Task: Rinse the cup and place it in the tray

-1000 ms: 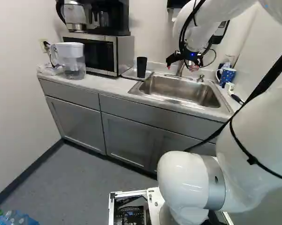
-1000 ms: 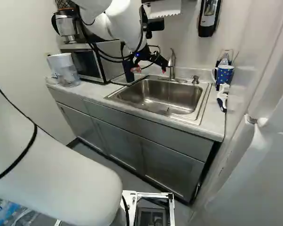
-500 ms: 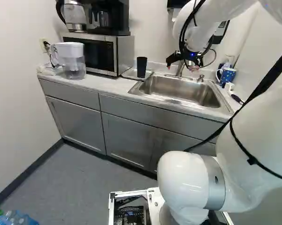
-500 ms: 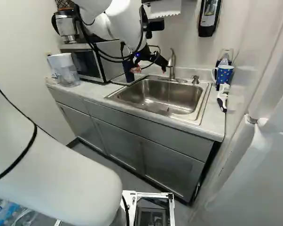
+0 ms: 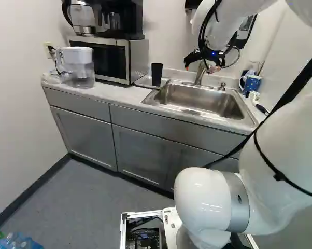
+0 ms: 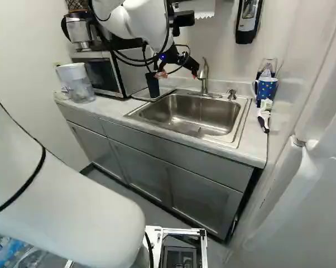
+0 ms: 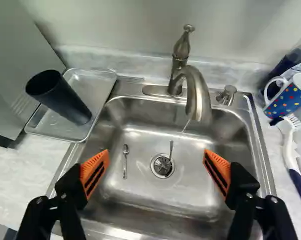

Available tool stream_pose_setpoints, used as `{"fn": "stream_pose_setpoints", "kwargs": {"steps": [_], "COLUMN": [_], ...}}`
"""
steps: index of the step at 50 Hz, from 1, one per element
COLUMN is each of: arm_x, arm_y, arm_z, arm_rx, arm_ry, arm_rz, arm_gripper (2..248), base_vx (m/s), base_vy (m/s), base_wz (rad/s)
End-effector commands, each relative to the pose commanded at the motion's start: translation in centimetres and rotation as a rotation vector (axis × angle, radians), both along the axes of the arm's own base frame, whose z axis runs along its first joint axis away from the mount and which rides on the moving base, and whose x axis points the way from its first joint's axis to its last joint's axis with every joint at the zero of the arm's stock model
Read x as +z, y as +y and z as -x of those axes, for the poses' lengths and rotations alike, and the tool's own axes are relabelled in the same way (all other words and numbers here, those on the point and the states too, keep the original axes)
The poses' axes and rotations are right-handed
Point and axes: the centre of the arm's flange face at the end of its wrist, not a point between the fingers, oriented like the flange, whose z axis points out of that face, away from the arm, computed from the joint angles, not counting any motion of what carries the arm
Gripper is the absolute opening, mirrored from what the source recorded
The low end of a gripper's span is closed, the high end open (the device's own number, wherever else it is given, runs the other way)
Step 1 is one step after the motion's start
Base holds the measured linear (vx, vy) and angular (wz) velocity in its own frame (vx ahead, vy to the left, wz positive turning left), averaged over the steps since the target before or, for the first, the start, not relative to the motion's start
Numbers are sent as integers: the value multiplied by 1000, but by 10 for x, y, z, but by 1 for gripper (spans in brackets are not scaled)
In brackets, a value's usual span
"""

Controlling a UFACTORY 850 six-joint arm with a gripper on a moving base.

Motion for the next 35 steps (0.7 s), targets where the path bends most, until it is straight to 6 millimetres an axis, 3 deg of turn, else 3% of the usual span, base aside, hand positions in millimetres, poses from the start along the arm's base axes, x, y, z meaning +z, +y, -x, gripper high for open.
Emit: {"fn": "stream_pose_setpoints", "kwargs": {"steps": [35], "arm_x": [45], "arm_y": [-14], "arm_z": [-28], "arm_rx": [-13], "arm_ry": [-101], "arm_rz": [27], "arm_gripper": [247], "base_vx": [0], "base_vy": [0], "base_wz": [0]}}
